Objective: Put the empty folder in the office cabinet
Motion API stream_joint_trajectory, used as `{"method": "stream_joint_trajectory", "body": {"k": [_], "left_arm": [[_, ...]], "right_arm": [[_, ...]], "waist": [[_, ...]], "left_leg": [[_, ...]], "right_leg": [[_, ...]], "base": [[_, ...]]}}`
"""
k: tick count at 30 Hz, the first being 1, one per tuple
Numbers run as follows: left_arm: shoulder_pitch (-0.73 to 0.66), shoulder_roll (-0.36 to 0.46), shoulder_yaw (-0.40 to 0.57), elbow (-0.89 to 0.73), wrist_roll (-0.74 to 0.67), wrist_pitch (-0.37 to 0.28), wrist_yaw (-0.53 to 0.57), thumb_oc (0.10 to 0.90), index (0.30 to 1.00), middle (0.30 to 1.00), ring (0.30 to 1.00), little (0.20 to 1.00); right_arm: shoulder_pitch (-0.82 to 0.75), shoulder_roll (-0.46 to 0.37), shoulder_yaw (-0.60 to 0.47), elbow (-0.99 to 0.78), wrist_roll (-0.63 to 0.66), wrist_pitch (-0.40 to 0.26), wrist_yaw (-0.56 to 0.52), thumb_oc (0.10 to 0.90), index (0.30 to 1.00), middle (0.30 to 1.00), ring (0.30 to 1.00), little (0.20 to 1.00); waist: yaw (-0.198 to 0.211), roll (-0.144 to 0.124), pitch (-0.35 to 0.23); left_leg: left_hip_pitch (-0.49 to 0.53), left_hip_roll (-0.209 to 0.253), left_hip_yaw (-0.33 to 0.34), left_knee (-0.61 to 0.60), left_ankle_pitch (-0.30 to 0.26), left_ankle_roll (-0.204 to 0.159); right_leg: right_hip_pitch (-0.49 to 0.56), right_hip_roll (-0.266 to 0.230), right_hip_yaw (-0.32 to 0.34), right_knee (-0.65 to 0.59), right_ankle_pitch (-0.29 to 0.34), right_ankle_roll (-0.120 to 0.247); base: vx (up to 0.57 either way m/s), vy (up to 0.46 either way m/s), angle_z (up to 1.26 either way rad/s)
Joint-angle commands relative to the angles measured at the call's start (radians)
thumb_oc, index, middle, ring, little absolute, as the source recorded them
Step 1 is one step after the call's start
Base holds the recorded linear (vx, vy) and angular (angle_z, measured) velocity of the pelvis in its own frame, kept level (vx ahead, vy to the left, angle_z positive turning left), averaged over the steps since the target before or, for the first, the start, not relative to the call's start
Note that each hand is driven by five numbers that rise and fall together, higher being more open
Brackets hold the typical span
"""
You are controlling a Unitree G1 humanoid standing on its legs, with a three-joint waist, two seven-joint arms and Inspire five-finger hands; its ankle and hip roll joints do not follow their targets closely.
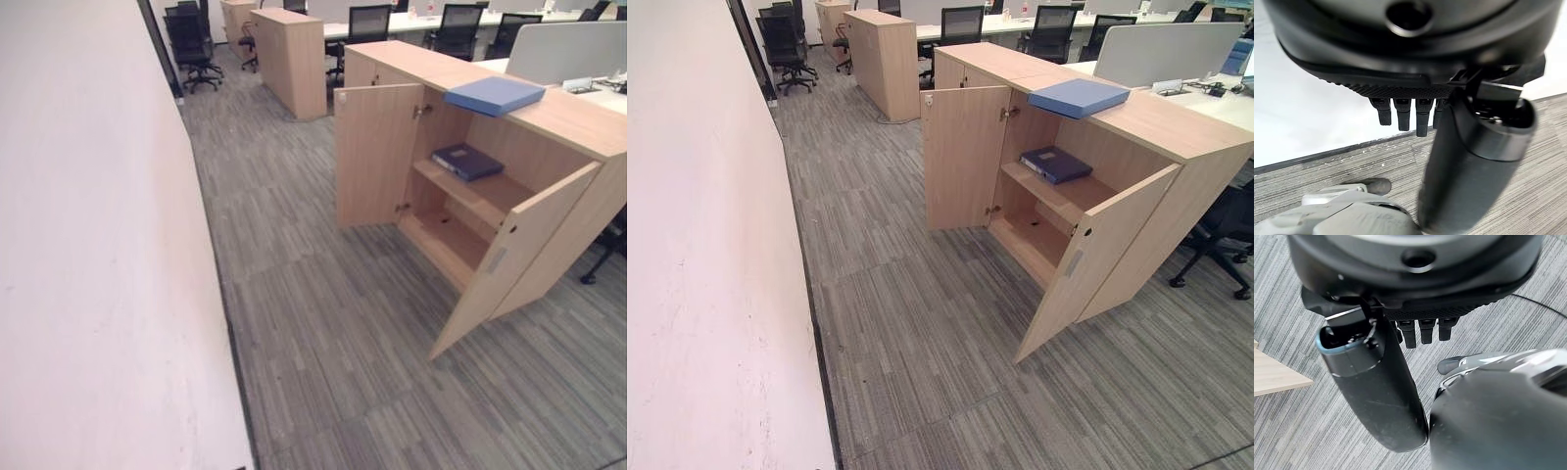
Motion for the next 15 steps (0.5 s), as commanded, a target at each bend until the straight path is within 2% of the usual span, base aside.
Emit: {"method": "stream_joint_trajectory", "body": {"k": [1, 7, 15], "left_arm": [[-0.027, 0.005, 0.011, 0.066, -0.019, -0.003, -0.005, 0.8, 0.9, 0.9, 0.9, 0.9], [-0.022, 0.005, 0.038, 0.097, -0.089, 0.031, -0.091, 0.8, 0.9, 0.9, 0.9, 0.9], [-0.019, 0.005, 0.06, 0.107, -0.114, 0.033, -0.093, 0.8, 0.9, 0.9, 0.9, 0.9]], "right_arm": [[-0.094, -0.004, -0.013, 0.057, 0.022, -0.024, 0.014, 0.8, 0.9, 0.9, 0.9, 0.9], [-0.091, -0.011, 0.005, 0.043, -0.007, -0.007, 0.039, 0.8, 0.9, 0.9, 0.9, 0.9], [-0.085, -0.013, -0.018, 0.052, 0.023, -0.003, 0.04, 0.8, 0.9, 0.9, 0.9, 0.9]], "waist": [[0.012, -0.036, 0.019], [0.001, -0.027, 0.015], [-0.004, -0.025, 0.013]], "left_leg": [[0.094, 0.029, 0.001, -0.036, -0.092, -0.079], [0.099, 0.034, 0.004, -0.036, -0.095, -0.081], [0.107, 0.039, 0.002, -0.036, -0.096, -0.084]], "right_leg": [[-0.028, -0.084, -0.019, -0.142, 0.216, 0.101], [-0.024, -0.078, -0.017, -0.142, 0.21, 0.097], [-0.014, -0.072, -0.015, -0.142, 0.201, 0.093]], "base": [[0.0, 0.0, 0.0], [0.0, 0.0, 0.0], [0.0, 0.0, 0.0]]}}
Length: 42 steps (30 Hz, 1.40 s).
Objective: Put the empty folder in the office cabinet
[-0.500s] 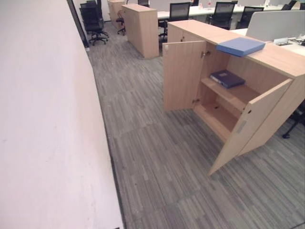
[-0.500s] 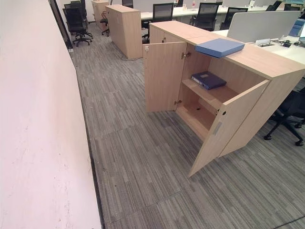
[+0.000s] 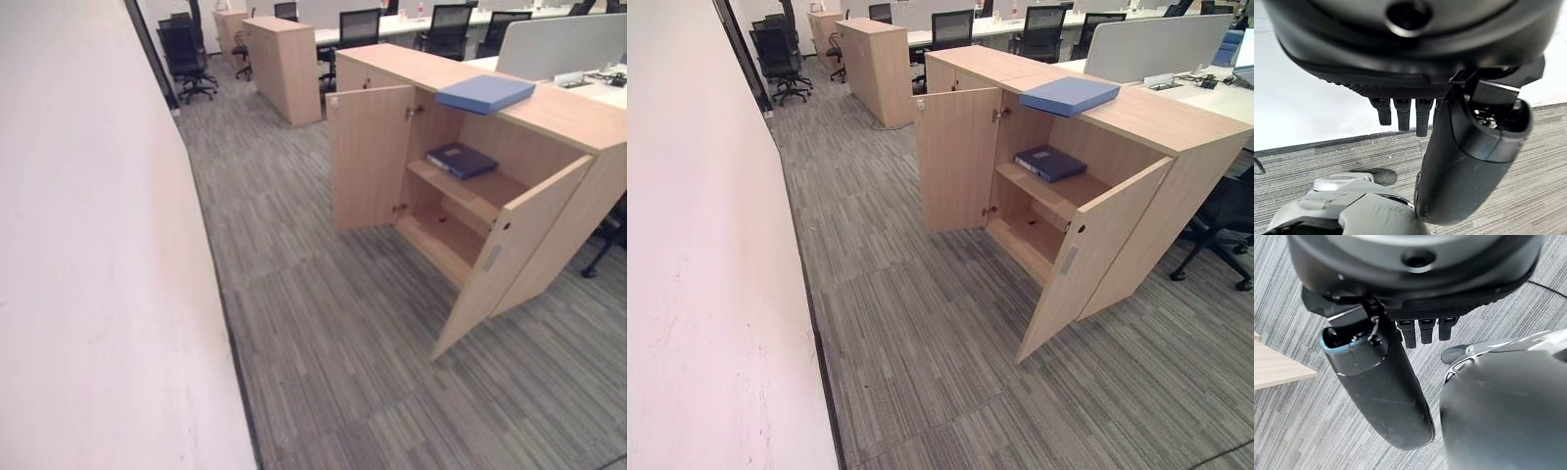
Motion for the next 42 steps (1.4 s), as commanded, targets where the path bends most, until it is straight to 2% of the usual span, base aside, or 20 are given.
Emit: {"method": "stream_joint_trajectory", "body": {"k": [1, 11, 19, 26, 33, 34, 35, 36, 37, 38, 39, 40, 41, 42], "left_arm": [[-0.019, 0.001, 0.016, 0.066, -0.031, 0.009, -0.018, 0.8, 0.9, 0.9, 0.9, 0.9], [-0.024, -0.011, -0.013, 0.097, 0.041, 0.021, -0.006, 0.8, 0.9, 0.9, 0.9, 0.9], [-0.028, -0.007, -0.101, 0.092, 0.147, 0.017, -0.028, 0.8, 0.9, 0.9, 0.9, 0.9], [-0.028, 0.005, -0.05, 0.131, 0.112, 0.047, -0.052, 0.8, 0.9, 0.9, 0.9, 0.9], [-0.037, 0.015, -0.045, 0.142, 0.123, 0.061, -0.042, 0.8, 0.9, 0.9, 0.9, 0.9], [-0.049, 0.024, -0.036, 0.138, 0.105, 0.06, -0.033, 0.8, 0.9, 0.9, 0.9, 0.9], [-0.05, 0.024, -0.035, 0.138, 0.104, 0.06, -0.033, 0.8, 0.9, 0.9, 0.9, 0.9], [-0.055, 0.028, -0.032, 0.137, 0.093, 0.059, -0.029, 0.8, 0.9, 0.9, 0.9, 0.9], [-0.059, 0.03, -0.028, 0.132, 0.082, 0.056, -0.026, 0.8, 0.9, 0.9, 0.9, 0.9], [-0.063, 0.033, -0.024, 0.126, 0.065, 0.055, -0.022, 0.8, 0.9, 0.9, 0.9, 0.9], [-0.065, 0.034, -0.017, 0.119, 0.047, 0.055, -0.013, 0.8, 0.9, 0.9, 0.9, 0.9], [-0.068, 0.038, -0.009, 0.122, 0.025, 0.053, 0.001, 0.8, 0.9, 0.9, 0.9, 0.9], [-0.068, 0.038, -0.009, 0.122, 0.025, 0.053, 0.001, 0.8, 0.9, 0.9, 0.9, 0.9], [-0.064, 0.038, -0.004, 0.126, 0.018, 0.052, 0.001, 0.8, 0.9, 0.9, 0.9, 0.9]], "right_arm": [[-0.072, -0.01, -0.022, 0.058, 0.027, -0.01, 0.005, 0.8, 0.9, 0.9, 0.9, 0.9], [-0.071, -0.012, -0.004, 0.058, -0.004, -0.002, 0.004, 0.8, 0.9, 0.9, 0.9, 0.9], [-0.064, -0.012, 0.028, 0.05, -0.037, -0.005, 0.012, 0.8, 0.9, 0.9, 0.9, 0.9], [-0.061, -0.01, 0.038, 0.041, -0.055, 0.005, 0.03, 0.8, 0.9, 0.9, 0.9, 0.9], [-0.056, 0.003, 0.043, 0.034, -0.048, 0.019, 0.033, 0.8, 0.9, 0.9, 0.9, 0.9], [-0.058, 0.004, 0.041, 0.032, -0.046, 0.018, 0.032, 0.8, 0.9, 0.9, 0.9, 0.9], [-0.059, 0.004, 0.041, 0.032, -0.046, 0.018, 0.031, 0.8, 0.9, 0.9, 0.9, 0.9], [-0.059, 0.001, 0.039, 0.032, -0.048, 0.019, 0.031, 0.8, 0.9, 0.9, 0.9, 0.9], [-0.06, -0.003, 0.039, 0.033, -0.052, 0.02, 0.03, 0.8, 0.9, 0.9, 0.9, 0.9], [-0.063, -0.008, 0.037, 0.034, -0.055, 0.022, 0.028, 0.8, 0.9, 0.9, 0.9, 0.9], [-0.069, -0.015, 0.037, 0.033, -0.058, 0.024, 0.021, 0.8, 0.9, 0.9, 0.9, 0.9], [-0.075, -0.023, 0.037, 0.038, -0.062, 0.026, 0.011, 0.8, 0.9, 0.9, 0.9, 0.9], [-0.075, -0.022, 0.037, 0.038, -0.062, 0.026, 0.011, 0.8, 0.9, 0.9, 0.9, 0.9], [-0.074, -0.027, 0.041, 0.039, -0.067, 0.027, 0.009, 0.8, 0.9, 0.9, 0.9, 0.9]], "waist": [[0.018, -0.032, 0.012], [0.01, -0.031, 0.008], [0.004, -0.03, 0.011], [0.003, -0.034, 0.009], [-0.003, -0.044, 0.019], [-0.004, -0.055, 0.045], [-0.004, -0.056, 0.044], [-0.005, -0.061, 0.057], [-0.001, -0.064, 0.076], [0.007, -0.066, 0.1], [0.017, -0.067, 0.12], [0.035, -0.077, 0.136], [0.033, -0.075, 0.133], [0.048, -0.08, 0.134]], "left_leg": [[0.087, 0.041, 0.001, -0.026, -0.096, -0.083], [0.092, 0.047, 0.002, -0.026, -0.096, -0.085], [0.095, 0.052, 0.002, -0.026, -0.097, -0.087], [0.104, 0.056, 0.001, -0.026, -0.102, -0.091], [0.112, 0.073, 0.001, -0.026, -0.102, -0.097], [0.082, 0.088, 0.003, 0.047, -0.116, -0.102], [0.075, 0.088, 0.002, 0.057, -0.121, -0.102], [0.036, 0.099, 0.003, 0.141, -0.144, -0.106], [0.0, 0.101, 0.009, 0.225, -0.142, -0.111], [-0.071, 0.112, 0.002, 0.364, -0.125, -0.115], [-0.129, 0.118, -0.019, 0.468, -0.065, -0.121], [-0.22, 0.112, -0.041, 0.513, -0.005, -0.115], [-0.227, 0.114, -0.044, 0.521, -0.009, -0.116], [-0.27, 0.111, -0.051, 0.493, -0.025, -0.108]], "right_leg": [[-0.034, -0.074, -0.017, -0.125, 0.197, 0.092], [-0.03, -0.066, -0.013, -0.125, 0.191, 0.087], [-0.027, -0.06, -0.011, -0.125, 0.186, 0.084], [-0.016, -0.057, -0.012, -0.125, 0.18, 0.082], [-0.016, -0.045, -0.008, -0.116, 0.171, 0.074], [-0.03, -0.044, 0.001, -0.073, 0.151, 0.061], [-0.034, -0.044, 0.001, -0.069, 0.149, 0.06], [-0.044, -0.046, 0.006, -0.043, 0.131, 0.048], [-0.042, -0.046, 0.007, -0.027, 0.117, 0.034], [-0.039, -0.044, 0.004, -0.015, 0.103, 0.015], [-0.034, -0.037, 0.005, -0.012, 0.093, -0.001], [-0.023, -0.032, 0.009, -0.026, 0.079, -0.005], [-0.026, -0.03, 0.007, -0.026, 0.078, -0.005], [-0.01, -0.032, 0.015, -0.038, 0.071, 0.005]], "base": [[0.0, 0.0, 0.0], [0.0, 0.0, 0.0], [0.0, 0.0, 0.0], [0.02, -0.014, 0.0], [0.04, -0.064, -0.01], [-0.01, -0.096, -0.05], [-0.04, -0.112, -0.04], [-0.05, -0.077, -0.03], [-0.07, -0.13, -0.01], [-0.04, -0.151, 0.03], [0.05, -0.159, 0.08], [0.08, -0.104, -0.03], [0.17, -0.024, -0.2], [0.3, 0.133, -0.27]]}}
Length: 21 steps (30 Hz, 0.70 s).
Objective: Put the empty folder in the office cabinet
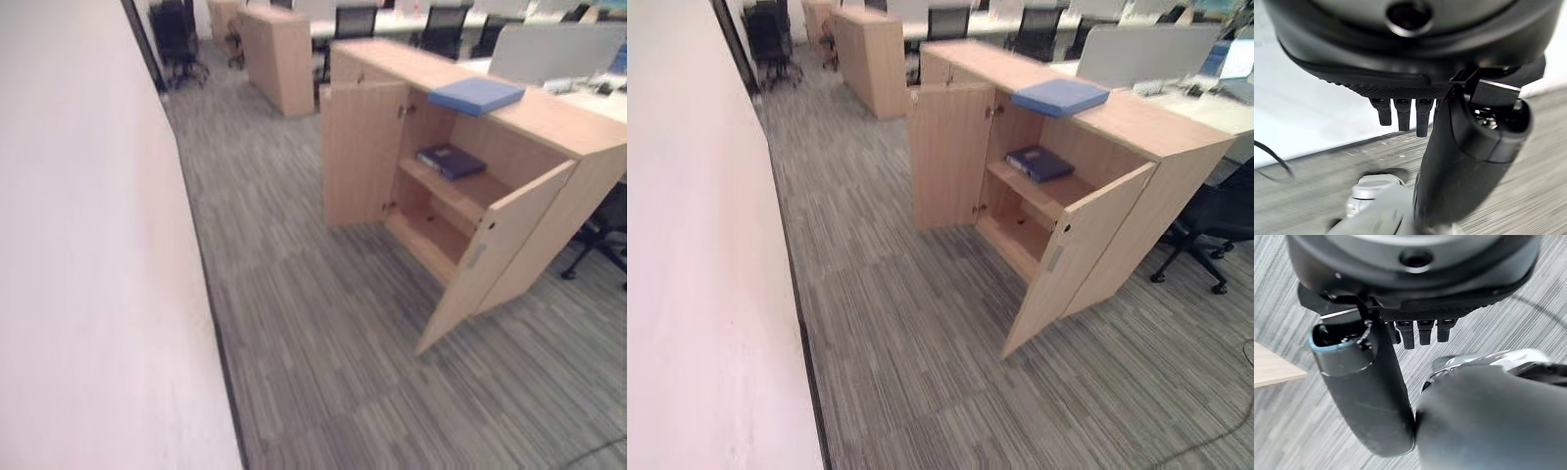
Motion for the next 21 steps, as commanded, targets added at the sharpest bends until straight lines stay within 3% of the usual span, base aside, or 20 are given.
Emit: {"method": "stream_joint_trajectory", "body": {"k": [1, 2, 4, 7, 9, 10, 12, 13, 16, 19, 21], "left_arm": [[0.038, -0.047, -0.011, 0.074, -0.022, 0.029, 0.016, 0.8, 0.9, 0.9, 0.9, 0.9], [0.038, -0.048, -0.011, 0.074, -0.022, 0.029, 0.016, 0.8, 0.9, 0.9, 0.9, 0.9], [0.043, -0.045, -0.006, 0.082, -0.022, 0.031, 0.024, 0.8, 0.9, 0.9, 0.9, 0.9], [0.056, -0.043, 0.007, 0.098, -0.011, 0.031, 0.032, 0.8, 0.9, 0.9, 0.9, 0.9], [0.069, -0.043, 0.017, 0.101, -0.01, 0.027, 0.033, 0.8, 0.9, 0.9, 0.9, 0.9], [0.084, -0.037, 0.021, 0.102, 0.014, 0.025, 0.031, 0.8, 0.9, 0.9, 0.9, 0.9], [0.089, -0.032, 0.022, 0.104, 0.027, 0.025, 0.03, 0.8, 0.9, 0.9, 0.9, 0.9], [0.093, -0.021, 0.021, 0.105, 0.047, 0.025, 0.026, 0.8, 0.9, 0.9, 0.9, 0.9], [0.099, -0.003, 0.034, 0.118, 0.071, 0.032, 0.021, 0.8, 0.9, 0.9, 0.9, 0.9], [0.101, 0.012, 0.044, 0.139, 0.096, 0.041, 0.027, 0.8, 0.9, 0.9, 0.9, 0.9], [0.102, 0.02, 0.049, 0.139, 0.095, 0.049, 0.033, 0.8, 0.9, 0.9, 0.9, 0.9]], "right_arm": [[0.0, -0.06, 0.026, 0.007, -0.036, -0.009, -0.013, 0.8, 0.9, 0.9, 0.9, 0.9], [0.001, -0.06, 0.026, 0.007, -0.036, -0.009, -0.013, 0.8, 0.9, 0.9, 0.9, 0.9], [0.001, -0.064, 0.03, -0.001, -0.042, -0.01, -0.016, 0.8, 0.9, 0.9, 0.9, 0.9], [0.013, -0.061, 0.018, -0.003, -0.048, -0.015, -0.015, 0.8, 0.9, 0.9, 0.9, 0.9], [0.023, -0.059, 0.012, -0.001, -0.058, -0.014, -0.011, 0.8, 0.9, 0.9, 0.9, 0.9], [0.033, -0.051, 0.009, 0.003, -0.081, -0.011, -0.005, 0.8, 0.9, 0.9, 0.9, 0.9], [0.036, -0.047, 0.009, 0.005, -0.093, -0.008, 0.0, 0.8, 0.9, 0.9, 0.9, 0.9], [0.038, -0.042, 0.012, 0.007, -0.113, -0.004, 0.01, 0.8, 0.9, 0.9, 0.9, 0.9], [0.033, -0.034, 0.018, -0.006, -0.124, -0.001, 0.018, 0.8, 0.9, 0.9, 0.9, 0.9], [0.026, -0.023, 0.036, -0.037, -0.123, -0.003, 0.025, 0.8, 0.9, 0.9, 0.9, 0.9], [0.025, -0.017, 0.048, -0.059, -0.113, -0.002, 0.025, 0.8, 0.9, 0.9, 0.9, 0.9]], "waist": [[0.034, 0.029, 0.03], [0.034, 0.027, 0.03], [0.06, 0.052, 0.027], [0.091, 0.066, 0.016], [0.1, 0.07, 0.005], [0.104, 0.069, -0.024], [0.108, 0.063, -0.034], [0.117, 0.048, -0.049], [0.132, 0.018, -0.062], [0.138, -0.002, -0.065], [0.14, 0.005, -0.06]], "left_leg": [[0.037, 0.053, -0.036, -0.192, -0.05, 0.046], [0.041, 0.051, -0.035, -0.197, -0.047, 0.045], [0.022, 0.086, -0.066, -0.388, 0.06, 0.018], [-0.001, 0.136, -0.041, -0.563, 0.128, -0.02], [0.013, 0.14, -0.036, -0.56, 0.139, -0.026], [0.03, 0.129, -0.028, -0.547, 0.15, -0.02], [0.043, 0.119, -0.017, -0.539, 0.138, -0.01], [0.053, 0.09, 0.011, -0.514, 0.108, 0.011], [0.066, 0.018, 0.052, -0.467, 0.035, 0.062], [0.096, -0.062, 0.081, -0.452, -0.021, 0.109], [0.135, -0.099, 0.081, -0.471, -0.038, 0.144]], "right_leg": [[0.111, -0.033, -0.005, -0.183, 0.111, 0.119], [0.113, -0.035, -0.005, -0.183, 0.11, 0.119], [0.165, -0.03, 0.018, -0.199, 0.087, 0.136], [0.252, -0.059, 0.06, -0.214, 0.052, 0.174], [0.275, -0.076, 0.068, -0.221, 0.048, 0.19], [0.286, -0.116, 0.072, -0.218, 0.049, 0.215], [0.28, -0.148, 0.072, -0.206, 0.057, 0.229], [0.262, -0.214, 0.069, -0.178, 0.099, 0.26], [0.229, -0.32, 0.066, -0.107, 0.225, 0.289], [0.182, -0.411, 0.054, 0.008, 0.392, 0.297], [0.131, -0.443, 0.056, 0.127, 0.465, 0.269]], "base": [[0.3, 0.13, -0.23], [0.33, 0.172, -0.24], [0.33, 0.167, -0.41], [0.48, 0.242, -0.31], [0.4, 0.267, -0.47], [0.27, 0.216, -0.72], [0.33, 0.293, -0.54], [0.38, 0.374, -0.66], [0.31, 0.327, -0.49], [0.23, 0.332, -0.16], [0.21, 0.369, -0.26]]}}
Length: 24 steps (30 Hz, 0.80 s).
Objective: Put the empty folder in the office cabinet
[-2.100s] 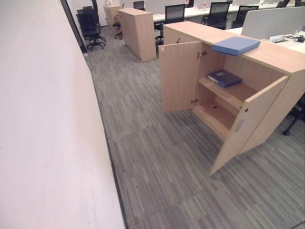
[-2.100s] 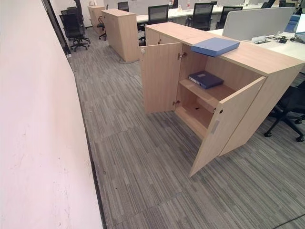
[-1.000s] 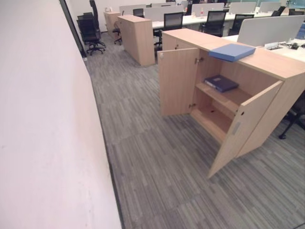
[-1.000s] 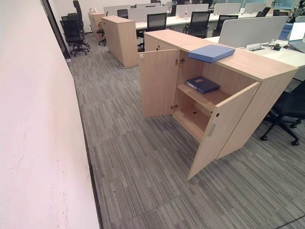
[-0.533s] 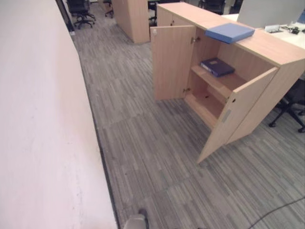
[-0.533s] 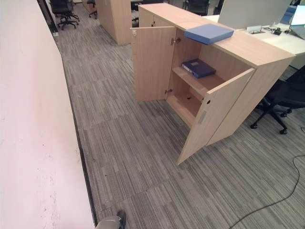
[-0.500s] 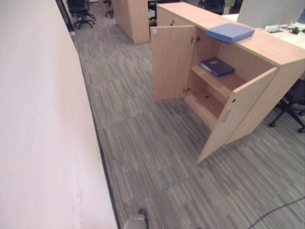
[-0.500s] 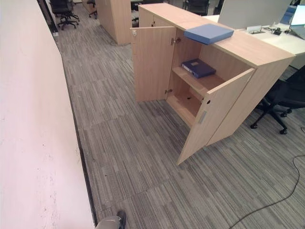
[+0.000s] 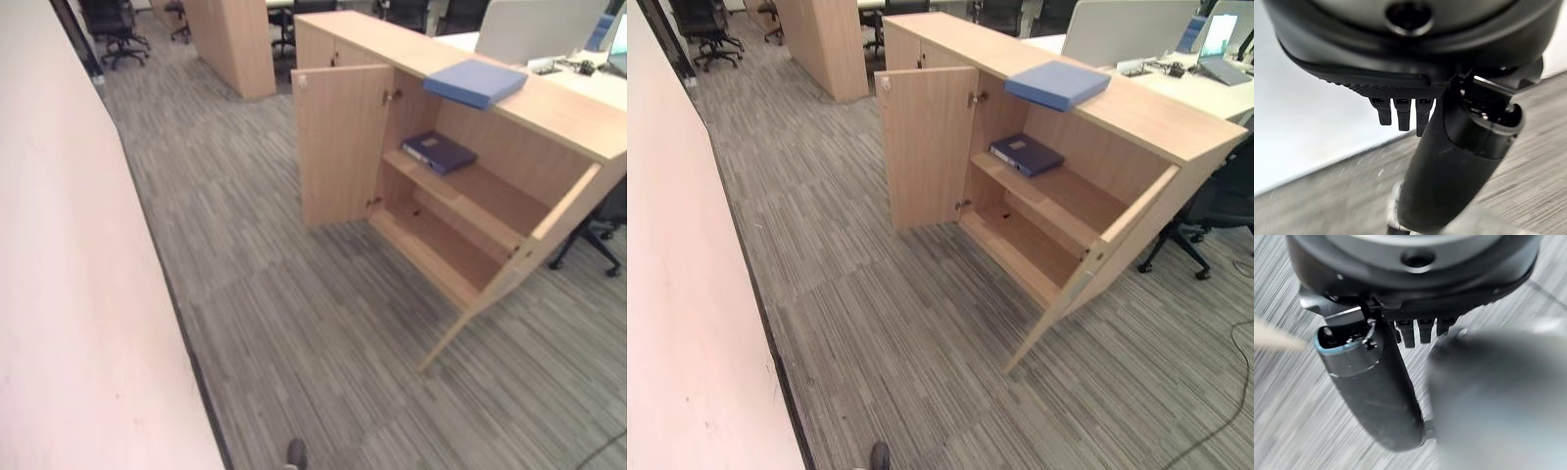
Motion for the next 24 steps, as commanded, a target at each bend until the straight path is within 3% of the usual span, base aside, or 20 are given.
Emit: {"method": "stream_joint_trajectory", "body": {"k": [1, 3, 4, 7, 9, 14, 16, 18, 19, 20, 21, 22, 23, 24], "left_arm": [[0.038, 0.068, 0.012, 0.062, 0.032, 0.022, 0.037, 0.8, 0.9, 0.9, 0.9, 0.9], [0.045, 0.073, 0.015, 0.064, 0.039, 0.026, 0.039, 0.8, 0.9, 0.9, 0.9, 0.9], [0.047, 0.077, 0.018, 0.064, 0.039, 0.027, 0.042, 0.8, 0.9, 0.9, 0.9, 0.9], [0.034, 0.082, 0.01, 0.053, 0.038, 0.023, 0.053, 0.8, 0.9, 0.9, 0.9, 0.9], [0.03, 0.08, 0.009, 0.054, 0.045, 0.024, 0.058, 0.8, 0.9, 0.9, 0.9, 0.9], [0.01, 0.081, 0.016, 0.059, 0.062, 0.024, 0.061, 0.8, 0.9, 0.9, 0.9, 0.9], [0.006, 0.089, 0.023, 0.068, 0.08, 0.022, 0.059, 0.8, 0.9, 0.9, 0.9, 0.9], [0.008, 0.092, 0.027, 0.073, 0.086, 0.021, 0.058, 0.8, 0.9, 0.9, 0.9, 0.9], [0.014, 0.093, 0.031, 0.083, 0.094, 0.017, 0.063, 0.8, 0.9, 0.9, 0.9, 0.9], [0.016, 0.087, 0.037, 0.087, 0.075, 0.018, 0.071, 0.8, 0.9, 0.9, 0.9, 0.9], [0.009, 0.088, 0.035, 0.086, 0.072, 0.017, 0.073, 0.8, 0.9, 0.9, 0.9, 0.9], [0.072, 0.125, 0.039, 0.082, 0.078, 0.009, 0.033, 0.8, 0.9, 0.9, 0.9, 0.9], [0.071, 0.125, 0.039, 0.081, 0.078, 0.01, 0.033, 0.8, 0.9, 0.9, 0.9, 0.9], [0.067, 0.137, 0.029, 0.077, 0.084, -0.003, 0.042, 0.8, 0.9, 0.9, 0.9, 0.9]], "right_arm": [[-0.03, -0.023, 0.031, -0.052, 0.005, -0.005, 0.021, 0.8, 0.9, 0.9, 0.9, 0.9], [-0.031, -0.015, 0.049, -0.075, 0.001, -0.009, 0.019, 0.8, 0.9, 0.9, 0.9, 0.9], [-0.032, -0.012, 0.056, -0.085, 0.001, -0.011, 0.019, 0.8, 0.9, 0.9, 0.9, 0.9], [-0.05, -0.009, 0.071, -0.121, 0.013, -0.022, 0.022, 0.8, 0.9, 0.9, 0.9, 0.9], [-0.063, -0.006, 0.08, -0.143, 0.029, -0.027, 0.017, 0.8, 0.9, 0.9, 0.9, 0.9], [-0.074, 0.003, 0.104, -0.173, 0.06, -0.029, 0.013, 0.8, 0.9, 0.9, 0.9, 0.9], [-0.065, 0.005, 0.103, -0.172, 0.063, -0.03, 0.014, 0.8, 0.9, 0.9, 0.9, 0.9], [-0.058, 0.004, 0.102, -0.17, 0.062, -0.029, 0.015, 0.8, 0.9, 0.9, 0.9, 0.9], [-0.042, 0.001, 0.097, -0.15, 0.066, -0.031, 0.015, 0.8, 0.9, 0.9, 0.9, 0.9], [-0.025, -0.01, 0.085, -0.122, 0.053, -0.029, 0.018, 0.8, 0.9, 0.9, 0.9, 0.9], [-0.024, -0.016, 0.075, -0.107, 0.05, -0.029, 0.017, 0.8, 0.9, 0.9, 0.9, 0.9], [-0.018, -0.045, 0.03, -0.076, 0.065, -0.031, 0.015, 0.8, 0.9, 0.9, 0.9, 0.9], [-0.018, -0.044, 0.029, -0.075, 0.065, -0.032, 0.016, 0.8, 0.9, 0.9, 0.9, 0.9], [-0.016, -0.052, 0.024, -0.07, 0.07, -0.032, 0.018, 0.8, 0.9, 0.9, 0.9, 0.9]], "waist": [[0.037, 0.001, 0.04], [0.037, -0.004, 0.052], [0.033, -0.003, 0.061], [-0.004, 0.035, 0.105], [-0.028, 0.046, 0.135], [-0.102, 0.009, 0.18], [-0.123, -0.012, 0.177], [-0.13, -0.014, 0.177], [-0.13, -0.018, 0.153], [-0.135, 0.007, 0.135], [-0.145, 0.01, 0.13], [-0.113, 0.035, 0.146], [-0.121, 0.029, 0.144], [-0.116, 0.043, 0.153]], "left_leg": [[-0.077, -0.028, -0.049, 0.078, -0.052, -0.015], [-0.022, -0.057, -0.044, 0.05, -0.076, -0.001], [0.003, -0.059, -0.051, 0.035, -0.085, 0.003], [0.067, -0.029, -0.098, 0.015, -0.096, 0.005], [0.116, -0.025, -0.121, 0.005, -0.112, 0.002], [0.243, -0.051, -0.213, -0.014, -0.185, -0.016], [0.272, -0.068, -0.252, -0.014, -0.212, -0.018], [0.289, -0.067, -0.271, -0.014, -0.226, -0.02], [0.313, -0.063, -0.298, -0.014, -0.266, -0.026], [0.336, -0.013, -0.316, -0.01, -0.288, -0.037], [0.333, -0.004, -0.328, 0.0, -0.295, -0.045], [0.314, 0.024, -0.35, 0.063, -0.323, -0.073], [0.306, 0.017, -0.358, 0.065, -0.318, -0.072], [0.294, 0.039, -0.352, 0.108, -0.313, -0.087]], "right_leg": [[0.021, -0.187, -0.041, 0.01, 0.486, 0.045], [0.005, -0.229, -0.108, 0.059, 0.522, 0.055], [-0.023, -0.221, -0.126, 0.076, 0.526, 0.049], [-0.157, -0.11, -0.144, 0.086, 0.394, 0.005], [-0.216, -0.057, -0.164, 0.035, 0.377, 0.002], [-0.371, 0.134, -0.171, -0.233, 0.442, 0.025], [-0.396, 0.164, -0.182, -0.308, 0.47, 0.036], [-0.393, 0.174, -0.191, -0.326, 0.48, 0.037], [-0.339, 0.182, -0.194, -0.376, 0.453, 0.017], [-0.356, 0.186, -0.184, -0.302, 0.419, -0.01], [-0.373, 0.171, -0.187, -0.279, 0.398, -0.015], [-0.376, 0.137, -0.222, -0.19, 0.346, -0.041], [-0.38, 0.127, -0.227, -0.19, 0.348, -0.04], [-0.374, 0.127, -0.231, -0.158, 0.323, -0.052]], "base": [[0.23, 0.366, -0.08], [0.23, 0.263, 0.22], [0.22, 0.151, 0.31], [0.25, 0.053, 0.03], [0.2, -0.041, 0.35], [0.31, -0.06, 0.36], [0.38, -0.057, 0.55], [0.29, -0.077, 1.3], [0.62, -0.192, 1.68], [0.72, -0.229, 1.25], [0.65, -0.232, 0.76], [0.25, -0.117, 0.53], [0.21, -0.109, 0.5], [0.13, -0.086, 0.25]]}}
